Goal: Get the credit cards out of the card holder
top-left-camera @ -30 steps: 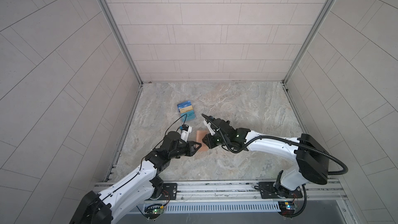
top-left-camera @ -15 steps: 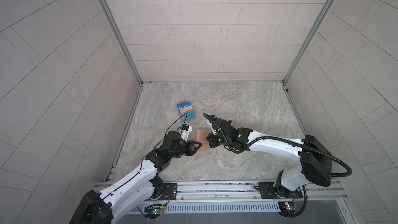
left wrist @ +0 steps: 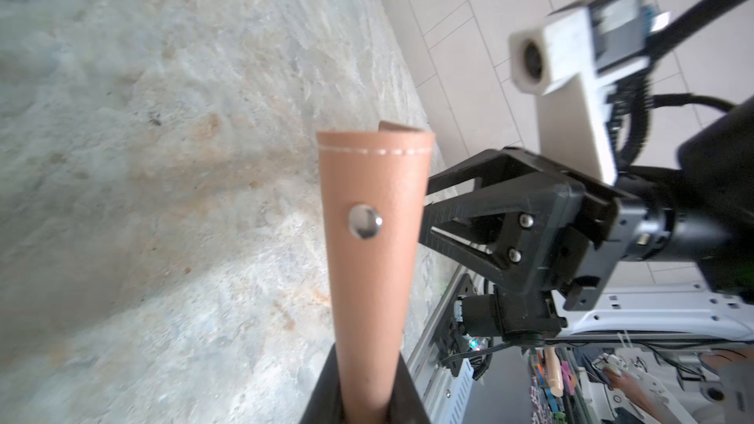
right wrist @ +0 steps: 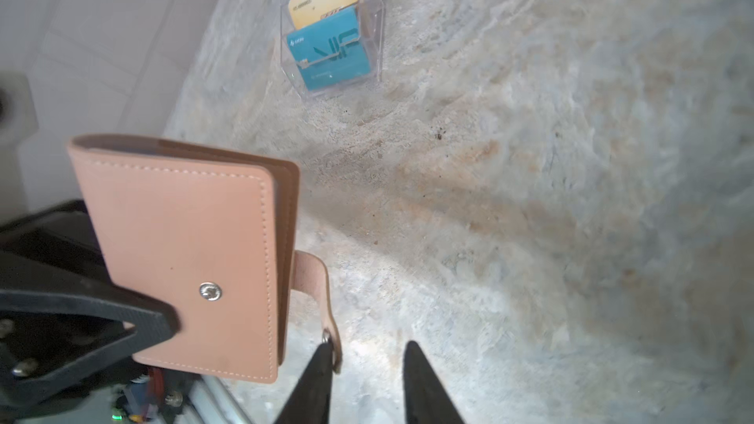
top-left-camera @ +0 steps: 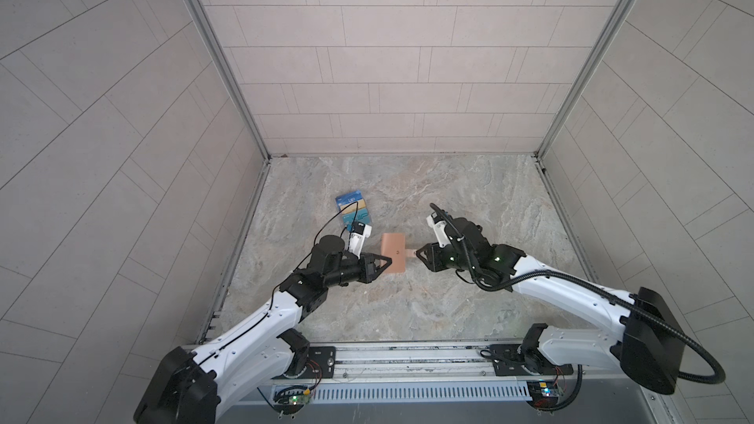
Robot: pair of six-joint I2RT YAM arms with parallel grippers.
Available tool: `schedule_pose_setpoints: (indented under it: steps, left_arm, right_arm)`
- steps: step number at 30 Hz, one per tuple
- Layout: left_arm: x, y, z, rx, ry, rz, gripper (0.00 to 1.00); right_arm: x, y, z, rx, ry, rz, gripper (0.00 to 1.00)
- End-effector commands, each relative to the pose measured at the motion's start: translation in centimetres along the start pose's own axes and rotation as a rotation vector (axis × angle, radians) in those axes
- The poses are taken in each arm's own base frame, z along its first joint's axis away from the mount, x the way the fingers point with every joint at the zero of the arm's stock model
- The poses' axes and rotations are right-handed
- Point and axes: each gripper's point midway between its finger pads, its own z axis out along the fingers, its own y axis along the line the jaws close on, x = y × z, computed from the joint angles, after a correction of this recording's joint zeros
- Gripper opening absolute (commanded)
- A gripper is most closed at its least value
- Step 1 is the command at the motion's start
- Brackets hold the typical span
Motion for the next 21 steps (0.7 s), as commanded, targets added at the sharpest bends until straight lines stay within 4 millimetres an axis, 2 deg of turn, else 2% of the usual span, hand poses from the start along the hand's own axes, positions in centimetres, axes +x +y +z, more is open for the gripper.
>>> schedule_pose_setpoints:
  steps: [1,4,6,7,10,14,19,21]
  left_arm:
    - [-3.1,-4.6,-0.1,0.170,-0.051,0.063,0.08]
    - [-4.1,-6.1,0.1,0.220,-0.051,0.070,0.08]
    - [-4.6,-6.7,0.2,0.236,-0.049,0.081,0.08]
    - [-4.8,-7.0,0.2,0.241,-0.048,0.084,0.08]
    - [-5.5,-7.9,0.2,0.269,-0.047,0.091,0.08]
    - [-6.0,-9.2,0.2,0.332,-0.049,0.078,0.09]
    - [-6.1,-9.8,0.0,0.370,-0.049,0.073,0.09]
    - [-6.3,-10.1,-0.2,0.380,-0.055,0.081,0.09]
  right_arm:
    - [-0.9,1.8,-2.0,-0.140,-0.068,0.030,0.52]
    - [-1.6,2.6,-3.5,-0.205,-0.133,0.046,0.58]
    - [-2.3,3.6,-4.7,-0.260,-0.183,0.047,0.58]
    - [-1.9,3.4,-4.7,-0.268,-0.186,0.053,0.57]
    - [-2.3,3.9,-5.6,-0.317,-0.238,0.063,0.53]
    - [-2.8,4.3,-5.8,-0.347,-0.263,0.083,0.41]
    - [-3.8,4.6,-6.3,-0.390,-0.310,0.107,0.40]
    - [-4.4,4.2,-6.5,-0.380,-0.331,0.124,0.35]
